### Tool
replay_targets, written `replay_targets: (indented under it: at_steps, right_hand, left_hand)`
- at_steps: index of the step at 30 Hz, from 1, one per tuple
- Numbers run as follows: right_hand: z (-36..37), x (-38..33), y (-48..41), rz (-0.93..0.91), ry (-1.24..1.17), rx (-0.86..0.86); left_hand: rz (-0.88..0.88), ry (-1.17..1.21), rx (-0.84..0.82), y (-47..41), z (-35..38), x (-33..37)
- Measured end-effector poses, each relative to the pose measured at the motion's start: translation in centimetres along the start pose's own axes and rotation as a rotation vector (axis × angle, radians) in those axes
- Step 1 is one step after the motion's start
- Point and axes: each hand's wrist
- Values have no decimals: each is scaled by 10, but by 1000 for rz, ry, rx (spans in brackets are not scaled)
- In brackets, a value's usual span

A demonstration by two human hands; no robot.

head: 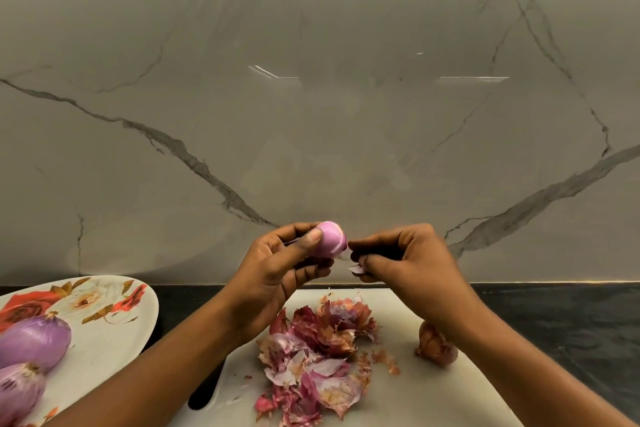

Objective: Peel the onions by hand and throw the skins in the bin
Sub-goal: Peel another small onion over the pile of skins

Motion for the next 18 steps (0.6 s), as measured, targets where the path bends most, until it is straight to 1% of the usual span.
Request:
replay_targets:
  at_steps: [1, 3, 7, 9, 11, 14, 18]
  right_hand:
    - [1, 2, 0, -21, 74, 21]
    - [2, 4, -1, -16, 78, 50]
    - [2, -2, -1, 55, -172, 1]
    - [1, -4, 0, 52, -216, -62]
    - [3, -4, 2, 15, -188, -105]
    - [5, -3, 4, -97, -89, -89]
    - [-1, -6, 3, -134, -112, -125]
  left_hand:
    - [-5, 17, 1, 0, -1, 1]
    - [4, 10, 10, -1, 0, 3]
    - [14, -4, 18, 0, 2, 2]
    - [14, -13, -4, 1, 3, 2]
    - [16, -28, -27, 3, 5, 2]
    - [19, -35, -37, 4, 7, 3]
    - [20, -22, -48, 5, 6, 7]
Point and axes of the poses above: each hand's wrist, its own y-axis away from the middle knuckle, its own z-axis out of the palm, x = y × z, and after that the axes turned 5 degrees about x, right-handed
